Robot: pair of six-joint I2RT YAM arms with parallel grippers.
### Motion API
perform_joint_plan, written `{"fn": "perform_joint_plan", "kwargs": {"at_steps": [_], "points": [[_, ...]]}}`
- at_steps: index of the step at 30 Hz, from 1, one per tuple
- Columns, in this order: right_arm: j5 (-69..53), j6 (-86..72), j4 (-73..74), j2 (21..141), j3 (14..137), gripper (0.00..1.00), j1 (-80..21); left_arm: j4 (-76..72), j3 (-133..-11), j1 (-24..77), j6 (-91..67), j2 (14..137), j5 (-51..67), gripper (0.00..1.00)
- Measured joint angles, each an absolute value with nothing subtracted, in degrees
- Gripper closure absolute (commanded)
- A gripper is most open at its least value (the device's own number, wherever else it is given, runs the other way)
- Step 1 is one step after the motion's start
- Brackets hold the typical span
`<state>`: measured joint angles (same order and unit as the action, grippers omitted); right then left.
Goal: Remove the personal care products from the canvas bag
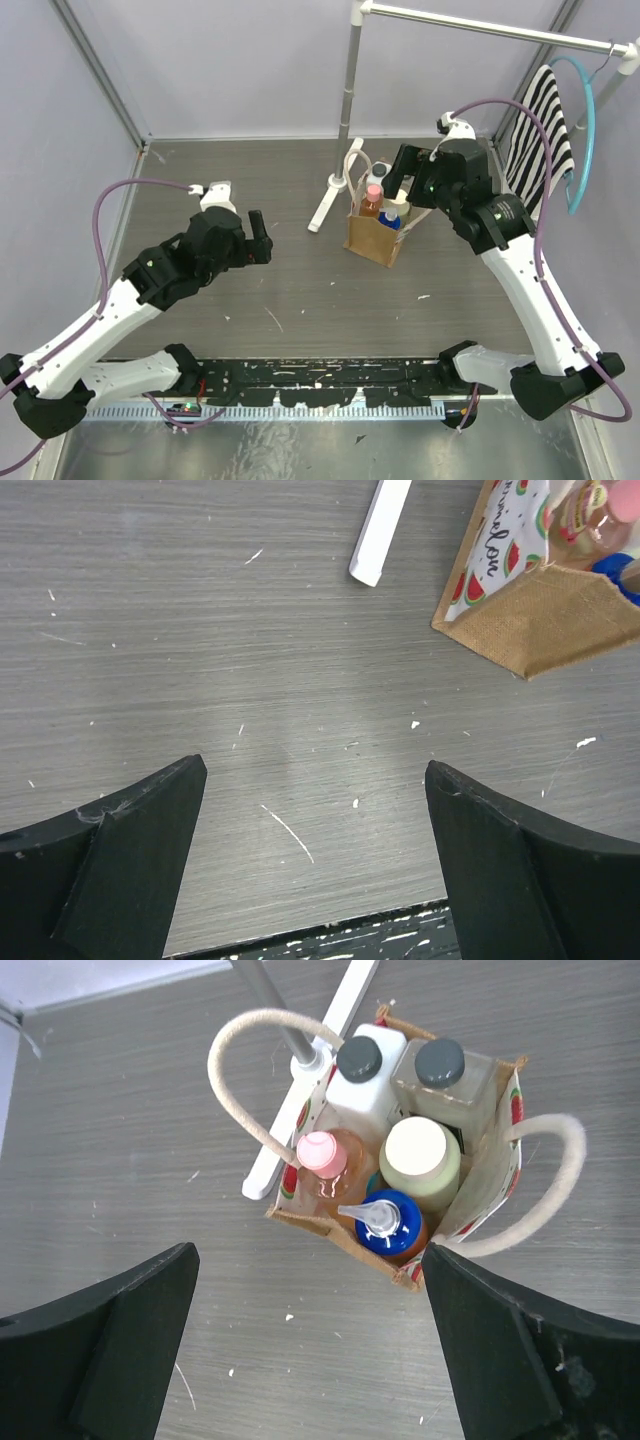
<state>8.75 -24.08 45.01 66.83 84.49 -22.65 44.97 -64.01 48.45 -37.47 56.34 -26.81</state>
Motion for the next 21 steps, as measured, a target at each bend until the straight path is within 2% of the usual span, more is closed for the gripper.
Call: {"fn": "perform_joint_plan", "kwargs": {"at_steps": [11, 21], "points": [[7.38, -21.91, 44.53, 64.97, 82.81, 0.00, -22.76, 47.37, -70.00, 48.36, -35.55, 57.45, -26.37, 0.00], [5.37, -17.58, 46.00, 74.02, 77.23, 0.00, -23.20, 44.82, -69.17, 48.36, -34.92, 58.67, -22.44, 0.00]]}}
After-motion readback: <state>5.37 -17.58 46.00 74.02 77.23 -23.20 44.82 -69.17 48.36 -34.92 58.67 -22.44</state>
